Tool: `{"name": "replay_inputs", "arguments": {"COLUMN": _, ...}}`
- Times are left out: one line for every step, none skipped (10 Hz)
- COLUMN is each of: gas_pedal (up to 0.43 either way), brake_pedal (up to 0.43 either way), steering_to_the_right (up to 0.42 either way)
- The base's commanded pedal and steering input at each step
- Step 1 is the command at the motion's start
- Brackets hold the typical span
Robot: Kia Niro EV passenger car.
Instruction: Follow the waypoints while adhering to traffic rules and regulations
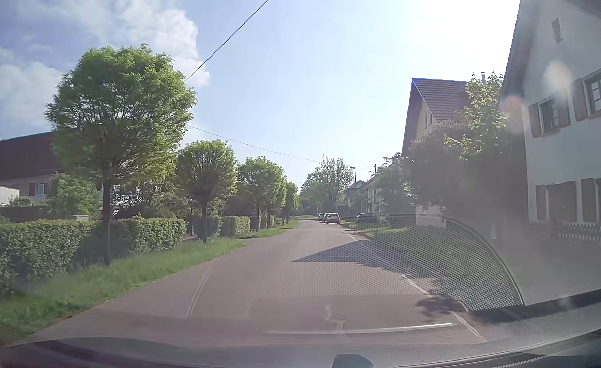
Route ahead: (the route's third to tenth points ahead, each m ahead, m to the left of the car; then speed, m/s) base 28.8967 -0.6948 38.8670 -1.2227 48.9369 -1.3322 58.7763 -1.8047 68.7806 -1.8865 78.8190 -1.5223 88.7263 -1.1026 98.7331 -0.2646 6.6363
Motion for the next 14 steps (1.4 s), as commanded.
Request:
{"name": "replay_inputs", "arguments": {"gas_pedal": 0.079, "brake_pedal": 0.000, "steering_to_the_right": -0.004}}
{"name": "replay_inputs", "arguments": {"gas_pedal": 0.079, "brake_pedal": 0.000, "steering_to_the_right": -0.004}}
{"name": "replay_inputs", "arguments": {"gas_pedal": 0.079, "brake_pedal": 0.000, "steering_to_the_right": -0.004}}
{"name": "replay_inputs", "arguments": {"gas_pedal": 0.079, "brake_pedal": 0.000, "steering_to_the_right": -0.004}}
{"name": "replay_inputs", "arguments": {"gas_pedal": 0.079, "brake_pedal": 0.000, "steering_to_the_right": -0.003}}
{"name": "replay_inputs", "arguments": {"gas_pedal": 0.079, "brake_pedal": 0.000, "steering_to_the_right": -0.004}}
{"name": "replay_inputs", "arguments": {"gas_pedal": 0.079, "brake_pedal": 0.000, "steering_to_the_right": -0.004}}
{"name": "replay_inputs", "arguments": {"gas_pedal": 0.079, "brake_pedal": 0.000, "steering_to_the_right": -0.004}}
{"name": "replay_inputs", "arguments": {"gas_pedal": 0.079, "brake_pedal": 0.000, "steering_to_the_right": -0.003}}
{"name": "replay_inputs", "arguments": {"gas_pedal": 0.079, "brake_pedal": 0.000, "steering_to_the_right": -0.003}}
{"name": "replay_inputs", "arguments": {"gas_pedal": 0.079, "brake_pedal": 0.000, "steering_to_the_right": -0.003}}
{"name": "replay_inputs", "arguments": {"gas_pedal": 0.079, "brake_pedal": 0.000, "steering_to_the_right": -0.002}}
{"name": "replay_inputs", "arguments": {"gas_pedal": 0.079, "brake_pedal": 0.000, "steering_to_the_right": -0.001}}
{"name": "replay_inputs", "arguments": {"gas_pedal": 0.079, "brake_pedal": 0.000, "steering_to_the_right": 0.000}}
